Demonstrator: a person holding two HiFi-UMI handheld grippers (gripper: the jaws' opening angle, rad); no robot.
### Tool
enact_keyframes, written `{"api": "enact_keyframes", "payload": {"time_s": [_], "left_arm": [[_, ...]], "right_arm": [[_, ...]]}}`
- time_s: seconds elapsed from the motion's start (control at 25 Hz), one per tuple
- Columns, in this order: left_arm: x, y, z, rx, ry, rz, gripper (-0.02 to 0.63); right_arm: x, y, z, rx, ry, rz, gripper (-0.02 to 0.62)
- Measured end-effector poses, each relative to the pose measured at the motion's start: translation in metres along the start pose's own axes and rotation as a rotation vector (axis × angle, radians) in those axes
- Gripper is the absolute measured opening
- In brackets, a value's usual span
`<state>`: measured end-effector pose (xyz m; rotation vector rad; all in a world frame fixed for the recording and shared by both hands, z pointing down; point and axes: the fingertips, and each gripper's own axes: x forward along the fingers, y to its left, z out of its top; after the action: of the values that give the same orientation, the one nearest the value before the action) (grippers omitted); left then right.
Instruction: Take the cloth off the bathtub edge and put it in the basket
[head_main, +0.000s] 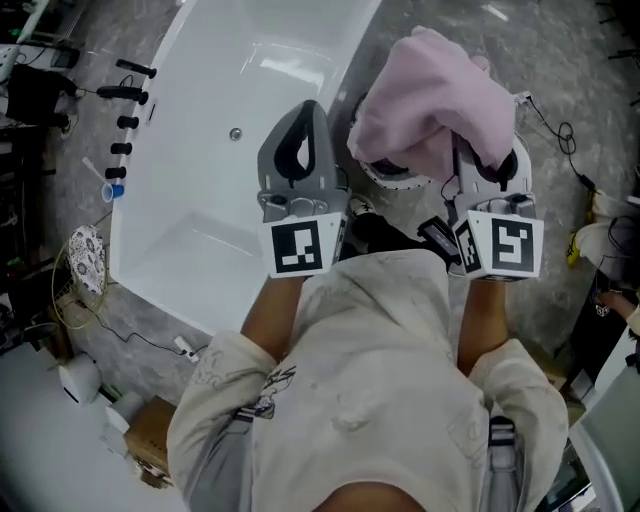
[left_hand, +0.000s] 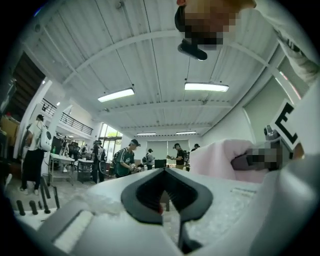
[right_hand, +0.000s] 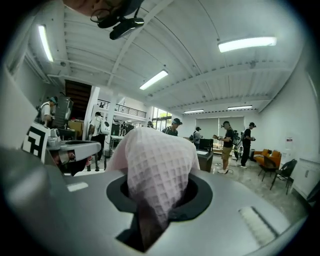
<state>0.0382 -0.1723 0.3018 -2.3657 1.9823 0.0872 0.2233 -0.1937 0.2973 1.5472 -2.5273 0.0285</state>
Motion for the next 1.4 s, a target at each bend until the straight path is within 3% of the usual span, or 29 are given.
{"api": "enact_keyframes", "payload": {"time_s": [0.32,0.84,1.08,1.4], "left_arm": [[0.039,-0.058,-0.009,-0.025,0.001,-0.13,0.002],[0.064,-0.054,-0.061,-0.035,0.084,-0.124,0.001],[0.068,-0.054,-0.094,-0.027,0.124,-0.142,0.002],[0.067,-0.067,-0.149,-0.023,0.208,-0.18,0.002]], "right_arm": [[-0.013,-0.053,-0.027,0.051,0.051,-0.095,0.104],[0.04,-0.06,-0.119,0.116,0.227,-0.072,0.104],[0.068,-0.055,-0.198,0.174,0.344,-0.069,0.104],[0.101,-0.048,-0.362,0.304,0.589,-0.082,0.104]]}}
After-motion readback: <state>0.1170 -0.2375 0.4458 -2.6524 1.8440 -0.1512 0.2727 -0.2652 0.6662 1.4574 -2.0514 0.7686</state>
